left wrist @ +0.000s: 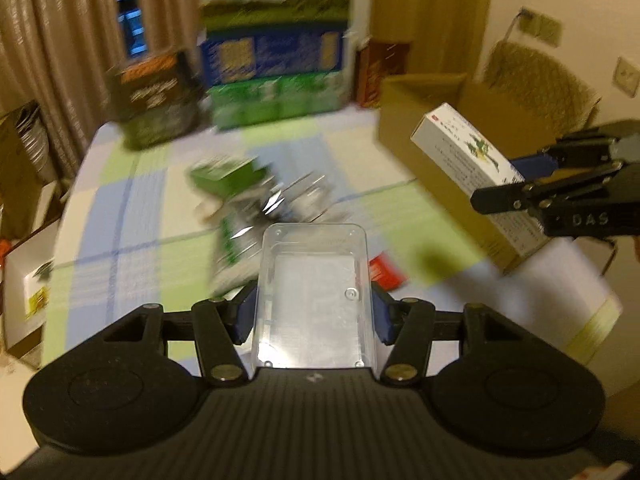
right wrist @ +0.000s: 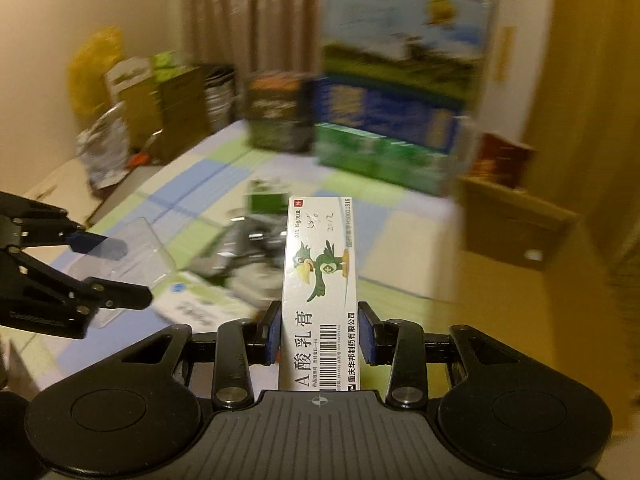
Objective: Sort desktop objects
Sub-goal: 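Carry both held items into the cardboard box and open both tools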
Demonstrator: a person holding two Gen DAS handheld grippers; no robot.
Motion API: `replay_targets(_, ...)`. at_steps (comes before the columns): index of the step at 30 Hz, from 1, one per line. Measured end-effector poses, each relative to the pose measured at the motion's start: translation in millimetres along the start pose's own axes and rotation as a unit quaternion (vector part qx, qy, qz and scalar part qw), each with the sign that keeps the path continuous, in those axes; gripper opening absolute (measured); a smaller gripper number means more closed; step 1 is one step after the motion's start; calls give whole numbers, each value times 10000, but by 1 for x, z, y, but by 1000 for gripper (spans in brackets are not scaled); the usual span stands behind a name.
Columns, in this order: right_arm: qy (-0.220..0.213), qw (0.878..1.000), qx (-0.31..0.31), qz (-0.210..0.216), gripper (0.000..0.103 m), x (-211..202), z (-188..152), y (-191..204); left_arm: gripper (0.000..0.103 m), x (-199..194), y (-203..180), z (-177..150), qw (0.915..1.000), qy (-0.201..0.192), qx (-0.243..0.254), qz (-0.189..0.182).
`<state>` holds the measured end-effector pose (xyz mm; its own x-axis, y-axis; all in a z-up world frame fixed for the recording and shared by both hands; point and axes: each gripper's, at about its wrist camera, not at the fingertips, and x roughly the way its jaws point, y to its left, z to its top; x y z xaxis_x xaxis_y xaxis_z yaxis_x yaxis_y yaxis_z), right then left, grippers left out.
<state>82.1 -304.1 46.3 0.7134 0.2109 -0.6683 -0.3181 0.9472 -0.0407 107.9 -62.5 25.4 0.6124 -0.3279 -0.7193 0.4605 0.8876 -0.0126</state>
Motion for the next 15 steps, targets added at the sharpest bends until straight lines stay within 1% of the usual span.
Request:
replay_targets(3,-48,9991,291,-302,35,-22,-4,-41,51,3,-35,25,9997,-127,-58,-217)
replay_targets(7,-91,9962,522,-687,35,-42,-13,-92,51,13,-84,56,9986,-246,-59,-473)
replay_targets(12,4,9934,740,-882,35,-45,-22,-143,51,40,-141,90,9968,-359,89,-706)
replay_targets(15,97,9923,851,-896,35,-39,-26,-165,51,62,-170,103,9958,-376,188,-818)
